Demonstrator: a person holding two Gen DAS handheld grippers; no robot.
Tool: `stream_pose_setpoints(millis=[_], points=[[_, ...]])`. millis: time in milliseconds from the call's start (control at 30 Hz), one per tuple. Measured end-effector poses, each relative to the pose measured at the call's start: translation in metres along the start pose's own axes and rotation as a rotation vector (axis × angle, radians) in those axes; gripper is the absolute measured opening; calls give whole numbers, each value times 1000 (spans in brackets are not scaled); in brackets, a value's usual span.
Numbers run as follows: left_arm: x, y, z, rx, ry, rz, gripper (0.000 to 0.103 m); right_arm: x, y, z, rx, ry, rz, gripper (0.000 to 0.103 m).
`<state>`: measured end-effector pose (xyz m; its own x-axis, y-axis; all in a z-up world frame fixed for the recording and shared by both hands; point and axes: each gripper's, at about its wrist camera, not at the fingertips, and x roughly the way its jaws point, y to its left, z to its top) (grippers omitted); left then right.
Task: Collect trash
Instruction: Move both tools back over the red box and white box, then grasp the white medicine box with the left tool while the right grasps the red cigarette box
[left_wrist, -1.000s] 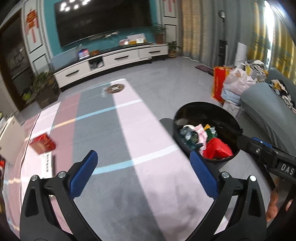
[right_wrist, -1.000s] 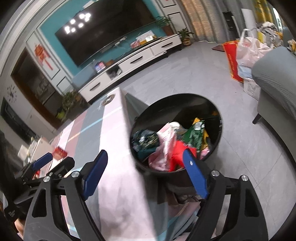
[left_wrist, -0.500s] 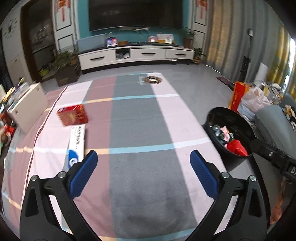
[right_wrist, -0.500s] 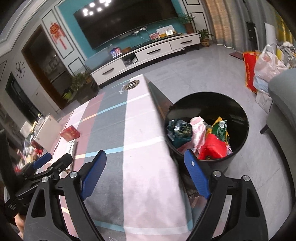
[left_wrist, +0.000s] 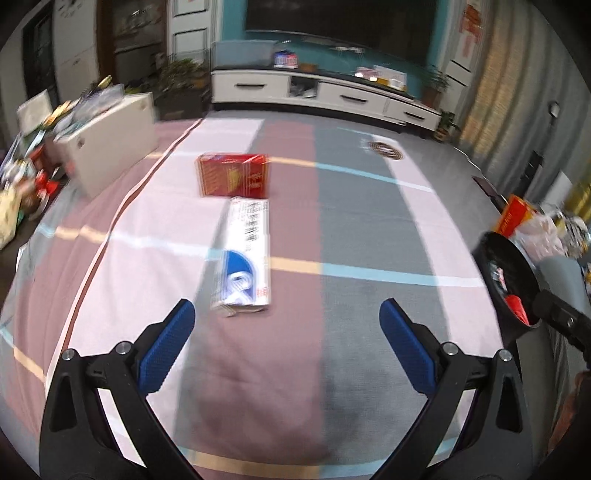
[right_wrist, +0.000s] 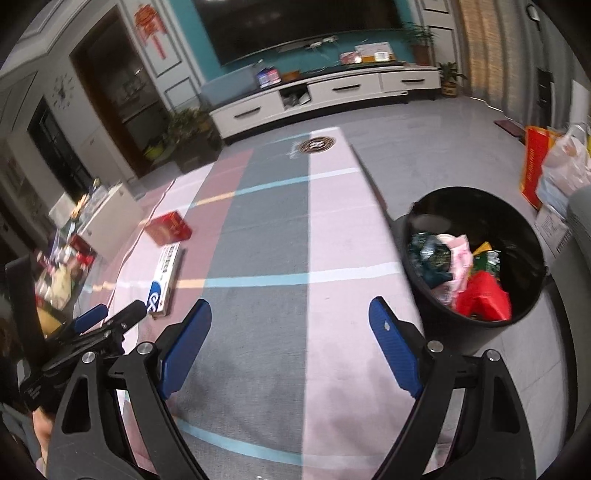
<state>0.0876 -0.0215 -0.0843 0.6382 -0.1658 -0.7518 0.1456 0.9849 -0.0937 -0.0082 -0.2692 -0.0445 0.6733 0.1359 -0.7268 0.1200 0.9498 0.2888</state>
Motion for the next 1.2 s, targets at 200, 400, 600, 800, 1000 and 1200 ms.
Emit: stream_pose_setpoints(millis=[200, 400, 600, 800, 1000, 1200], points=[[22, 47, -5, -107, 42, 19, 100, 27, 20, -4, -46, 63, 14, 86], [47, 59, 0, -137, 71, -3, 100, 49, 23, -4, -49, 108, 15, 86], [75, 45, 14, -89, 79, -16, 99, 67, 22, -2, -45, 134, 10, 86], [94, 33, 22, -29, 95, 2, 66, 83, 26, 4, -53, 143, 19, 86], [89, 39, 18, -30, 61, -22, 44, 97, 39, 12, -89, 131, 48, 86], [68, 77, 18, -137, 1, -24, 43, 118, 65, 26, -180, 93, 133, 86]])
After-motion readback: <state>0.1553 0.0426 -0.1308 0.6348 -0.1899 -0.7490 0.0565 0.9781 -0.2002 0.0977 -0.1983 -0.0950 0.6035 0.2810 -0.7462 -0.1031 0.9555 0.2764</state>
